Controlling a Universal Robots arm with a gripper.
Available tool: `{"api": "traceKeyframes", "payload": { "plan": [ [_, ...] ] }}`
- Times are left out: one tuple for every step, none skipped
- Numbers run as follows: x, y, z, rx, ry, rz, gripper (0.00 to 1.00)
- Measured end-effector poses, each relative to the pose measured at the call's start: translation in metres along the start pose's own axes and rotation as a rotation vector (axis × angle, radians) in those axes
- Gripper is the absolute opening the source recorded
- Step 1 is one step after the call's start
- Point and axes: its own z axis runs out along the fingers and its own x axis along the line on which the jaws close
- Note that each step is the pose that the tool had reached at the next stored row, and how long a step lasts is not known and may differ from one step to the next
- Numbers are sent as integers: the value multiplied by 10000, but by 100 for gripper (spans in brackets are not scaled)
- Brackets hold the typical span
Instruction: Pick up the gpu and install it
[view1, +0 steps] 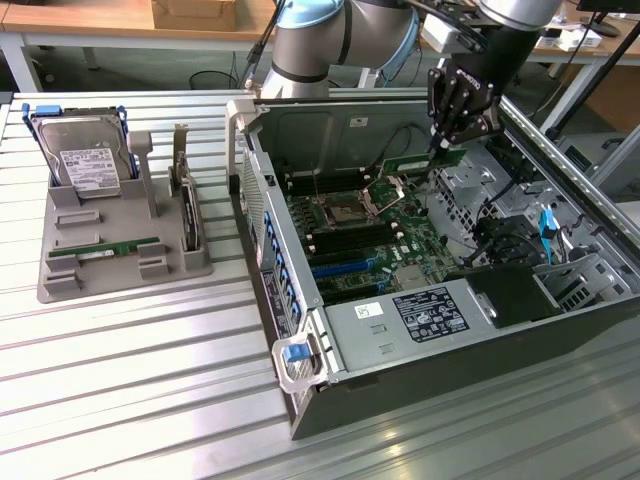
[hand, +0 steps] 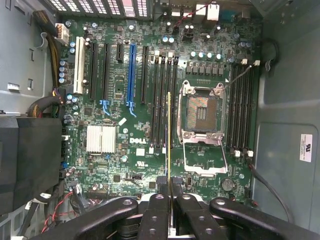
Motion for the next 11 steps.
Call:
{"api": "traceKeyframes", "payload": {
  "plan": [
    [0,0,3,0,0,0,13],
    [0,0,7,0,0,0,13],
    [0,0,10,0,0,0,13],
    [0,0,11,0,0,0,13],
    [0,0,12,0,1,0,13],
    [0,0,14,0,1,0,13],
    [0,-1,15,0,1,0,13],
    [0,-1,18,0,0,0,13],
    [0,-1,22,0,0,0,13],
    [0,-1,26,0,0,0,13],
    [0,-1,29,0,0,0,13]
  ]
}}
